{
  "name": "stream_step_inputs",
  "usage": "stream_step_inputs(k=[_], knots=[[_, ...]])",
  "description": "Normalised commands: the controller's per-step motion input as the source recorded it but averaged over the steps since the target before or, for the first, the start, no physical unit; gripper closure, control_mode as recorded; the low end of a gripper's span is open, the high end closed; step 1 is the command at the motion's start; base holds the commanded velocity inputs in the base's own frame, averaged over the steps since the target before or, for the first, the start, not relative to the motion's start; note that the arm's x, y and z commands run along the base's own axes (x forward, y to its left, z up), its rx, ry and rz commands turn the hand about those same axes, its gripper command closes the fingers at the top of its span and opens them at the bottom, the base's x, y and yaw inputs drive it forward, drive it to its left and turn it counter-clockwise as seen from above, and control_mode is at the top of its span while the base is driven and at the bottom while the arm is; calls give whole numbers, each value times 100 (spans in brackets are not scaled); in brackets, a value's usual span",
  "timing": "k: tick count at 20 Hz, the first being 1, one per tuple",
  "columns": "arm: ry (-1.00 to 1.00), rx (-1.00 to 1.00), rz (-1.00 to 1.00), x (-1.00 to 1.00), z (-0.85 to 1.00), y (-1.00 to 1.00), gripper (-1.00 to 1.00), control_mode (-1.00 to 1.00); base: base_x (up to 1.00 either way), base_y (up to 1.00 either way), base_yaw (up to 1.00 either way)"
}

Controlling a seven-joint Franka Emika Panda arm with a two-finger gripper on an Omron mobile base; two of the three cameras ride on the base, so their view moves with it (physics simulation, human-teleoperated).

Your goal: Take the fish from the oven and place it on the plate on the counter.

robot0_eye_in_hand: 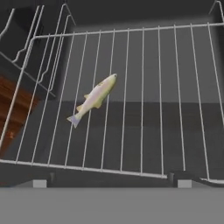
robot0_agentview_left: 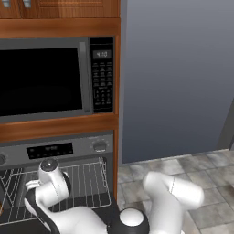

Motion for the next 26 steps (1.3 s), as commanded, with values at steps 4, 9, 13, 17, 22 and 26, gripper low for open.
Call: stream_step_inputs(k=[4,9,13,17,22,26], knots=[[0,0,-2,52,-4,0,-100,-100,0,0,0],[-3,0,0,6,-46,0,-100,-100,0,0,0],[-9,1,0,0,-61,0,-100,-100,0,0,0],[-12,0,0,0,-14,1,-100,-100,0,0,0],[-10,1,0,0,1,7,-100,-100,0,0,0],[-8,6,2,0,0,1,-100,-100,0,0,0]])
